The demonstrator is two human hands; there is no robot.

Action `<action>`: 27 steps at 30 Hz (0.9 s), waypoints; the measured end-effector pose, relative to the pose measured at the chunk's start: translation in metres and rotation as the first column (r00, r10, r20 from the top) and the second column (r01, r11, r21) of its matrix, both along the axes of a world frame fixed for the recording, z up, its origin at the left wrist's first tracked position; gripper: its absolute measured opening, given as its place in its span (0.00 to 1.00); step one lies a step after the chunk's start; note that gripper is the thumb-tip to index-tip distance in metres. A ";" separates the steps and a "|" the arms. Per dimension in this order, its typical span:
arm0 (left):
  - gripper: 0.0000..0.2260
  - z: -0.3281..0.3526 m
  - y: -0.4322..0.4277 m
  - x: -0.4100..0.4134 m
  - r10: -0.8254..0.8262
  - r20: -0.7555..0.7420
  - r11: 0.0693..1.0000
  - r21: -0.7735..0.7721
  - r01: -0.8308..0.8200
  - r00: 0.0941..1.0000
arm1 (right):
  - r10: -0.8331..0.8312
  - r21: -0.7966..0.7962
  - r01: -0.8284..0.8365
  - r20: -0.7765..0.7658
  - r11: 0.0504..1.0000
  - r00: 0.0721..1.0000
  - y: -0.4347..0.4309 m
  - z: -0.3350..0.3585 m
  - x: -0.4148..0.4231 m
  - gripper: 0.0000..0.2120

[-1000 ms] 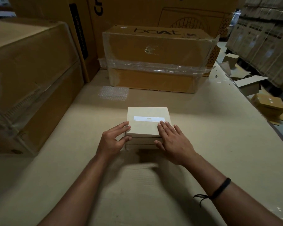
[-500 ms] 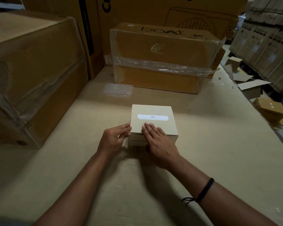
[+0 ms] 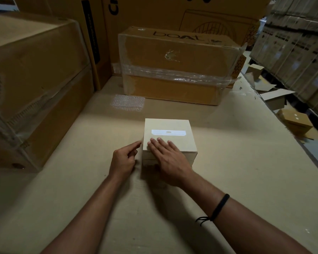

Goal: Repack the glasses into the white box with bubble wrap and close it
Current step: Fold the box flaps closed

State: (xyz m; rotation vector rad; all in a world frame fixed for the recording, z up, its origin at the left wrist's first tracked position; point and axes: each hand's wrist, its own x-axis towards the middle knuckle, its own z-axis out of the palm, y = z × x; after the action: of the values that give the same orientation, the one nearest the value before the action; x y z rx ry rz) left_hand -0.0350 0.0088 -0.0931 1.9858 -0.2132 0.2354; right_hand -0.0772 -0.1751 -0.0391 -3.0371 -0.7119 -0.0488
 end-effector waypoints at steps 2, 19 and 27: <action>0.17 0.003 -0.003 0.003 0.005 0.010 0.999 -0.036 -0.005 1.000 | -0.061 -0.018 0.061 -0.005 0.998 0.998 -0.009 -0.002 0.003 0.34; 0.24 0.018 -0.031 0.039 -0.172 -0.222 0.968 0.140 0.206 0.960 | -0.340 0.072 0.355 -0.163 0.932 0.926 -0.062 -0.004 0.046 0.33; 0.31 0.018 -0.017 0.015 -0.150 -0.058 0.963 0.216 0.159 0.987 | -0.334 0.520 0.337 -0.103 0.785 0.937 -0.078 -0.013 0.022 0.38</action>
State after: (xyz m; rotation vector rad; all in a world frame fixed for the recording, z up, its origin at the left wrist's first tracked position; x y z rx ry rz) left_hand -0.0201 -0.0086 -0.0752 2.1790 -0.3800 0.0723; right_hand -0.0550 -0.2530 -0.0526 -2.5705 -0.1033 -0.2072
